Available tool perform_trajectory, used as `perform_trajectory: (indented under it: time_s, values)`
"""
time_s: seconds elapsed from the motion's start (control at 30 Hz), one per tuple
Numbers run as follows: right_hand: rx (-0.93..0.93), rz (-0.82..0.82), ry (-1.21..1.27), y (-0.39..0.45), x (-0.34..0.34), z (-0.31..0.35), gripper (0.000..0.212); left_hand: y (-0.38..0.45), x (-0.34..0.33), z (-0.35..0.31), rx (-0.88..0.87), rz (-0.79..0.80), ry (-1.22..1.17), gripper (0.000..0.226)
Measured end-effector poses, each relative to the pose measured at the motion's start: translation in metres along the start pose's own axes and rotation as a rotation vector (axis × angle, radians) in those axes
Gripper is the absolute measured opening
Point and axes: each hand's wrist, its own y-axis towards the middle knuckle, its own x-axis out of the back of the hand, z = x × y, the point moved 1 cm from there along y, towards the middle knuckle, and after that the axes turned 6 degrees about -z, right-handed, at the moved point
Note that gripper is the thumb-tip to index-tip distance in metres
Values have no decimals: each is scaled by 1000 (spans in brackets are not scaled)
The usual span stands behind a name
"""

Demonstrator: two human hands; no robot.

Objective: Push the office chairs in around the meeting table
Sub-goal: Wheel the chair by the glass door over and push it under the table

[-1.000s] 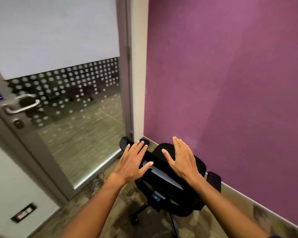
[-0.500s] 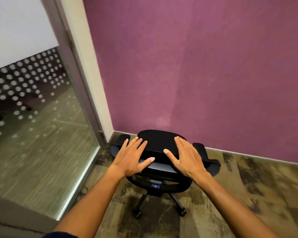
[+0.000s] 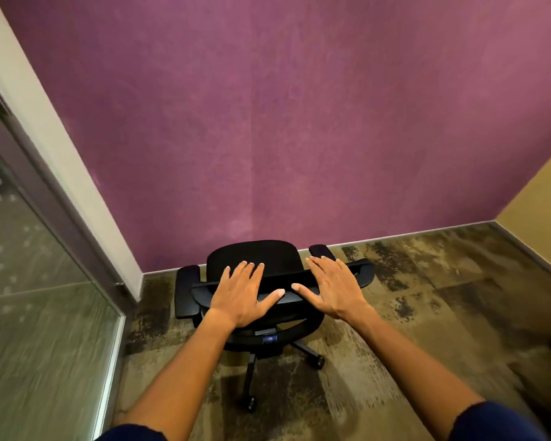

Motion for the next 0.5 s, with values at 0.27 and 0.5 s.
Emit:
perform_trajectory:
  time_s: [0.27, 0.5]
  values:
    - [-57, 32, -74, -5, -2, 41, 122, -9, 4, 36, -39, -11, 19, 121]
    - [-14, -73, -105, 6, 0, 35, 97, -2, 6, 40, -73, -90, 78, 121]
